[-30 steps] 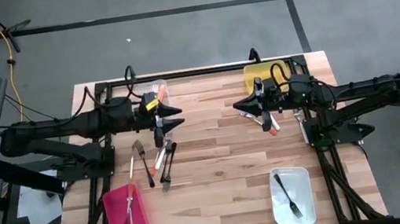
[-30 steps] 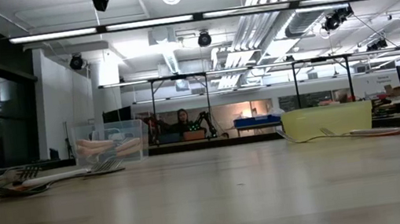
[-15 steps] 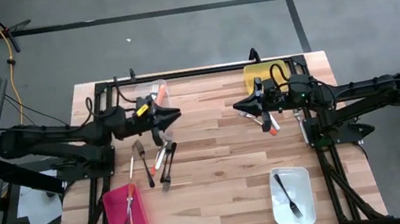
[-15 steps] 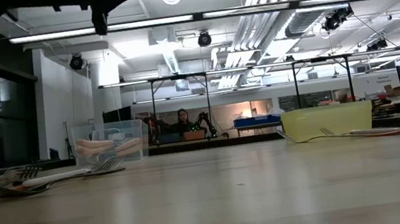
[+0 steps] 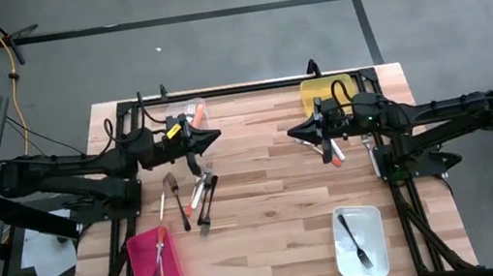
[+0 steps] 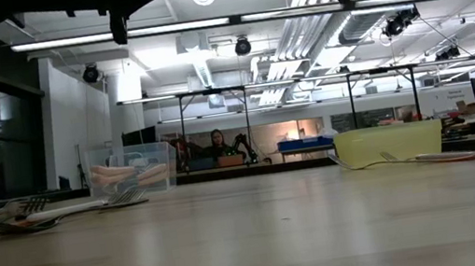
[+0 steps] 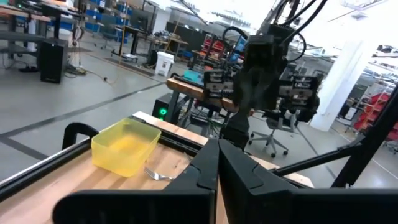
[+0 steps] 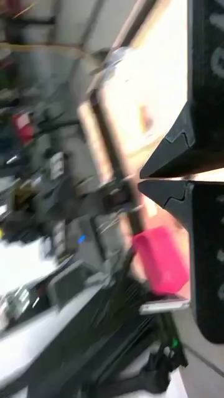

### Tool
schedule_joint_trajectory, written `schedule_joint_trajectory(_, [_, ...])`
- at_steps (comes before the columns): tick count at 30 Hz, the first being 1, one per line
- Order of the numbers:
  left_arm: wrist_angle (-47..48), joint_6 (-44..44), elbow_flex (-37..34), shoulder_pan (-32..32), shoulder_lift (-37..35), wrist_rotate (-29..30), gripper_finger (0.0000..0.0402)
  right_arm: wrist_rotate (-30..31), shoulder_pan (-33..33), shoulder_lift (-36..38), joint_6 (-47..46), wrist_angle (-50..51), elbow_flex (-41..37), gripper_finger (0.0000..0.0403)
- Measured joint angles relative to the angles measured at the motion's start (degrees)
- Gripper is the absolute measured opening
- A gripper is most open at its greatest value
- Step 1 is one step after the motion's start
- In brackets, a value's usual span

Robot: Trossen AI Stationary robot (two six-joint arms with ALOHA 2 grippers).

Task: Sort silverware by color (type)
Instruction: Put the orange-white fork into the red bin

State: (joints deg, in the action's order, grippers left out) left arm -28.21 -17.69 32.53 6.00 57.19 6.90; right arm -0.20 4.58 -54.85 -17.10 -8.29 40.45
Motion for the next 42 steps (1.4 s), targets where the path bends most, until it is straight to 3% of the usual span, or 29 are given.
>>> schedule_joint_trajectory(7, [0.47,2.37,0.02,0.00,0.00,1.96,0.0000,11.18,0.91,-7.77,-0.88,30.39,11.14,0.0047])
schedule_joint_trajectory(15, [3.12,2.33,0.02,-0.02,0.03,2.86,0.0000,9.21,5.18,-15.38,-0.42,42.91,10.72,0.0132])
schedule_joint_trajectory(31, [3.68,2.33,0.02,-0.02,0.04,4.26,0.0000,7.89,8.63,-23.86,-0.57,42.79,-0.86,0.0145])
schedule_joint_trajectory(42, [4.24,1.27,0.02,-0.02,0.04,4.88,0.0000,2.16,11.86,-30.20,-2.36,37.04,-4.29,0.0135])
